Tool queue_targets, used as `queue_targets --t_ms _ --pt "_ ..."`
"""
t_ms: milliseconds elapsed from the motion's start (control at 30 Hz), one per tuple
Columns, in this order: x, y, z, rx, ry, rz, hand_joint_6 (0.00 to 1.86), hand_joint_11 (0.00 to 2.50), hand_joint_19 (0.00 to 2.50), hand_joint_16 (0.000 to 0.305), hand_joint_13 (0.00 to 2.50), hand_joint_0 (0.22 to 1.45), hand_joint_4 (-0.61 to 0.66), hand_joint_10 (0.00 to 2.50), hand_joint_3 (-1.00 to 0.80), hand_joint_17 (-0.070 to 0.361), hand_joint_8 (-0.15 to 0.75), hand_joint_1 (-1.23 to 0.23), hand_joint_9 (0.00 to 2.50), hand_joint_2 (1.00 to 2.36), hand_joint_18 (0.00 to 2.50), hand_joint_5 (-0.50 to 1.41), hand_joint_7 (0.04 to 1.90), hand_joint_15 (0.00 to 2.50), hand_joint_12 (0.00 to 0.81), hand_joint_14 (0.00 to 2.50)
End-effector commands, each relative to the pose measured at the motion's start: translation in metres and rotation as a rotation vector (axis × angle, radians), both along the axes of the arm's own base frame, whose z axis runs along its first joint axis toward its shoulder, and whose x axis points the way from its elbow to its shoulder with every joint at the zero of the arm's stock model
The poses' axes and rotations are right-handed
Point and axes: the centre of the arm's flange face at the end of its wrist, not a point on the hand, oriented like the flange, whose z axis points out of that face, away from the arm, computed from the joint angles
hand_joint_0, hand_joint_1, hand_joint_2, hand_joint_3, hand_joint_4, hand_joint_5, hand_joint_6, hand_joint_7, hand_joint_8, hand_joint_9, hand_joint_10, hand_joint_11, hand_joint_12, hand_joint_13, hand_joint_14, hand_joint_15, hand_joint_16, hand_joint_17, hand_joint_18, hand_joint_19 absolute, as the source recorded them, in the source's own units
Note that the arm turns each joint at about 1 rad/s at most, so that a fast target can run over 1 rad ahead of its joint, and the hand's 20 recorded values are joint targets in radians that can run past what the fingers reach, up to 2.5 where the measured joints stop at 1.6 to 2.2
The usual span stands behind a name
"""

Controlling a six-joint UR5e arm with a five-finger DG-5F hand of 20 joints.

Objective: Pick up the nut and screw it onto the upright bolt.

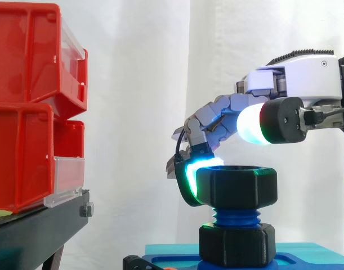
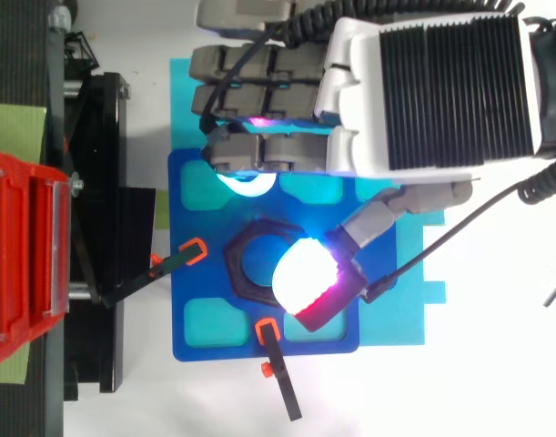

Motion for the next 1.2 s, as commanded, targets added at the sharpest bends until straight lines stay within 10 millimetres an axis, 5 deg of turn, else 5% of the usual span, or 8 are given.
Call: queue_targets --t_ms 0,233,400,867,1167 --pt "0.001 -0.007 0.006 -0.002 -0.011 0.001 0.5 0.0 0.0 0.024 0.59 0.53 0.19 0.0 -0.5 0.054 0.281 -0.13 0.66 1.0 0.22 -0.05 1.4 0.0 0.267 0.0" --pt "0.005 -0.005 0.023 -0.012 -0.021 0.006 0.5 0.0 0.0 0.028 0.56 0.52 0.26 0.0 -0.5 0.062 0.254 -0.12 0.6 1.0 0.18 -0.13 0.89 0.0 0.283 0.0" --pt "0.007 0.004 0.024 -0.009 -0.027 0.012 0.5 0.0 0.0 0.032 0.49 0.51 0.22 0.0 -0.5 0.071 0.242 -0.1 0.54 1.0 0.13 -0.14 0.76 0.0 0.296 0.0" --pt "0.013 0.053 0.022 0.007 -0.019 0.012 0.5 0.0 0.0 0.034 0.39 0.51 0.21 0.0 -0.5 0.077 0.226 -0.06 0.47 1.0 0.03 -0.14 0.74 0.0 0.308 0.0" --pt "0.009 0.061 0.018 0.01 0.021 0.02 0.5 0.0 0.0 0.034 0.38 0.51 0.24 0.0 -0.5 0.076 0.235 -0.06 0.47 1.0 0.03 -0.11 0.88 0.0 0.312 0.0"
